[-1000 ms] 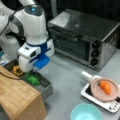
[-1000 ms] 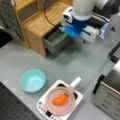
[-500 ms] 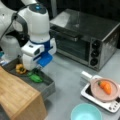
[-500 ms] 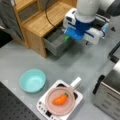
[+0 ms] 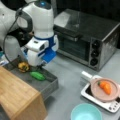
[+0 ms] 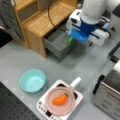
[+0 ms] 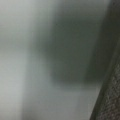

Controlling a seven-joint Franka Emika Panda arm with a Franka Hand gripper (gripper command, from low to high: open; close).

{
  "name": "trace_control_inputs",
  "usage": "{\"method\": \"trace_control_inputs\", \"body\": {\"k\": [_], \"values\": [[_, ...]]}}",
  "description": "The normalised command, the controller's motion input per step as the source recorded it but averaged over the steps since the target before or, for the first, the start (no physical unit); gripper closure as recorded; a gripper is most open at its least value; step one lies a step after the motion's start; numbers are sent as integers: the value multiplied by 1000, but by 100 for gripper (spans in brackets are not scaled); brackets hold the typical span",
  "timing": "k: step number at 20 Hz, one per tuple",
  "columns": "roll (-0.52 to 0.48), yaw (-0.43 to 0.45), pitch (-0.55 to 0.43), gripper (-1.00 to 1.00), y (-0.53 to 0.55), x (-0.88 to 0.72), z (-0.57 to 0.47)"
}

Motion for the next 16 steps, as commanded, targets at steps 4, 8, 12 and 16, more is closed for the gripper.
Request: {"method": "trace_control_inputs", "body": {"k": [4,8,12,16], "values": [[58,-90,-74,-100,-6,-139,-8],[63,-47,-40,-100,-227,-75,63],[59,56,26,-100,-465,40,229],[31,130,96,-100,-439,134,292]]}}
